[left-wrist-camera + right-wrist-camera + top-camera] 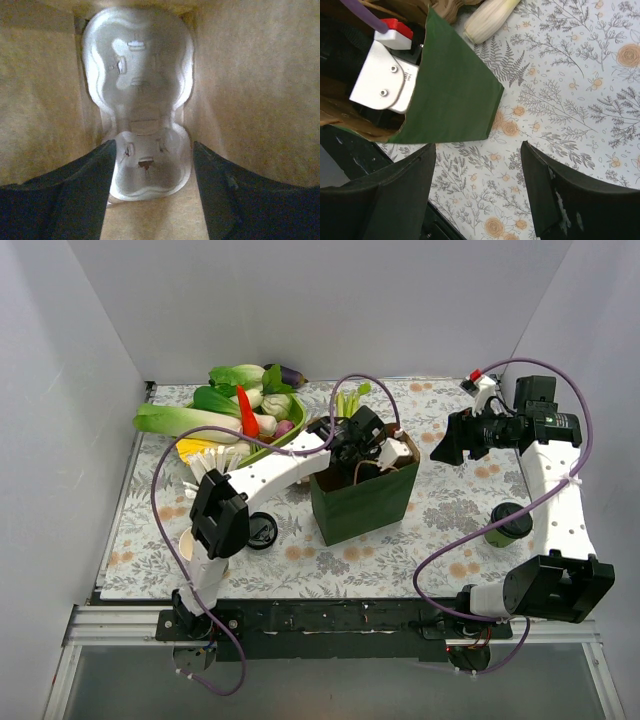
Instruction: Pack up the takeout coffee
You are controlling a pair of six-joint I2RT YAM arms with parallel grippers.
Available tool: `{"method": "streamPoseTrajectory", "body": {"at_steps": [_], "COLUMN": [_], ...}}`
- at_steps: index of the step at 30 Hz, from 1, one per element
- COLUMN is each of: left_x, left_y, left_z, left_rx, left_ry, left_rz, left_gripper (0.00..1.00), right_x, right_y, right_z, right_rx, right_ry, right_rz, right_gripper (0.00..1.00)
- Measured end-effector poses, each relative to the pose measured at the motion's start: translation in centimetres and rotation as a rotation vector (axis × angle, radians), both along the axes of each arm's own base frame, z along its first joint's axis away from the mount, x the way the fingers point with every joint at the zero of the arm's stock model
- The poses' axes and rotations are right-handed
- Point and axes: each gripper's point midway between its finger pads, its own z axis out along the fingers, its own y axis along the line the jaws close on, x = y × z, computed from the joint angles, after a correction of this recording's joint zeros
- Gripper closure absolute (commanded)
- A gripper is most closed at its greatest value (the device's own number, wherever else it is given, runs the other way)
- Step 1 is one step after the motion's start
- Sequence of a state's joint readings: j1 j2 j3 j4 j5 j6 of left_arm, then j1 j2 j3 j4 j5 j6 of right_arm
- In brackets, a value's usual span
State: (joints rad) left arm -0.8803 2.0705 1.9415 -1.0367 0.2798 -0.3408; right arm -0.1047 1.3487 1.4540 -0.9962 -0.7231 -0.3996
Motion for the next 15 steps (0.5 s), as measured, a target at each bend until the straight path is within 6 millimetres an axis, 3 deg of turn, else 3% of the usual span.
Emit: {"method": "streamPoseTrajectory", "body": {"at_steps": [7,15], "left_x": [-0.7,0.2], "left_y": [-0.3,-1.8], "left_z": [4.1,12.7], "left_rx": [-0.148,-0.442], "left_ry": [-0.086,-0.189], "left_rz": [-0.051,-0.078], "left_gripper": [0.23,0.19], "right_x": [-0.3,-0.4], "right_y": [0.6,3.2], "right_z": [1.9,3.9], "right_rx": [0.018,0.096], "right_ry": [-0.025,-0.036], "right_rz": [0.035,0.12], "right_gripper": [0.23,0.23]}}
